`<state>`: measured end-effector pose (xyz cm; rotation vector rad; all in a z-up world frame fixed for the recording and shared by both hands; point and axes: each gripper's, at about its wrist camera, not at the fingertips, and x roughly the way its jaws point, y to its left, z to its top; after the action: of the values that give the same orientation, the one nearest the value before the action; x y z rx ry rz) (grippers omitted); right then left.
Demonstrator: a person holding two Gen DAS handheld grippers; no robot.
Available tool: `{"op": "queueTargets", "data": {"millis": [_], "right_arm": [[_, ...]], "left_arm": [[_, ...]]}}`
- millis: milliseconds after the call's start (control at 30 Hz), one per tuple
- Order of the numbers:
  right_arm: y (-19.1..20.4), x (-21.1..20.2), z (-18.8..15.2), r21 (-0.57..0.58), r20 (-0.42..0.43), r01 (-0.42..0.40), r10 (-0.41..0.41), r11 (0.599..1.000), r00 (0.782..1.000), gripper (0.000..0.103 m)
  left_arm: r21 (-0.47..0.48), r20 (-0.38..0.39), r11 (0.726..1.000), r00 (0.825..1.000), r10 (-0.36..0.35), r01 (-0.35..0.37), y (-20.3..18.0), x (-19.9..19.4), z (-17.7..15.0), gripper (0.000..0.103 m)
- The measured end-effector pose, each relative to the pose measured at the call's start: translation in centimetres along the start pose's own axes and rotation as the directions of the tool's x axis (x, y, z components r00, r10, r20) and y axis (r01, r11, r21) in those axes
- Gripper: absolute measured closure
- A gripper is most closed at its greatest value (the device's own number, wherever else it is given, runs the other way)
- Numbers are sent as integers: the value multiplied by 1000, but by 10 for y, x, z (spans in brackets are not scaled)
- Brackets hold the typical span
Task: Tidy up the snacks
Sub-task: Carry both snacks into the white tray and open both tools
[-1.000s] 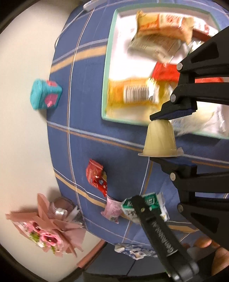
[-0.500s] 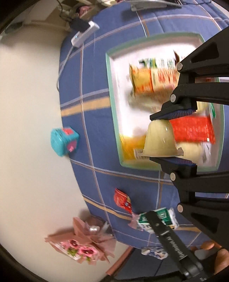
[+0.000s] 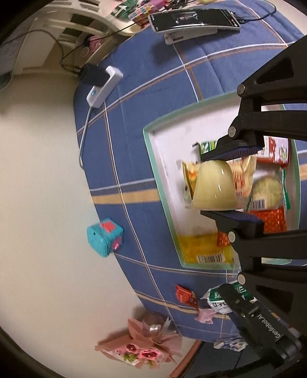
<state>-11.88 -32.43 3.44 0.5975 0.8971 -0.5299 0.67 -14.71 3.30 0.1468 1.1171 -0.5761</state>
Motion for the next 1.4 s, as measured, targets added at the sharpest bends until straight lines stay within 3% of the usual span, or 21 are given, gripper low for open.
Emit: {"op": "queueTargets", "data": {"millis": [333, 700, 1400], "right_arm": [[-28, -3, 4, 34, -1, 31, -31, 999, 1000, 63], [-31, 16, 5, 43, -36, 23, -21, 999, 999, 63], [-41, 65, 17, 42, -98, 48, -44, 998, 994, 63]], "left_arm": [[60, -9, 998, 1000, -4, 5, -29, 9, -5, 52], [150, -1, 988, 999, 35, -34, -54, 26, -5, 52], [183, -27, 983, 999, 37, -32, -69, 74, 11, 52]]}}
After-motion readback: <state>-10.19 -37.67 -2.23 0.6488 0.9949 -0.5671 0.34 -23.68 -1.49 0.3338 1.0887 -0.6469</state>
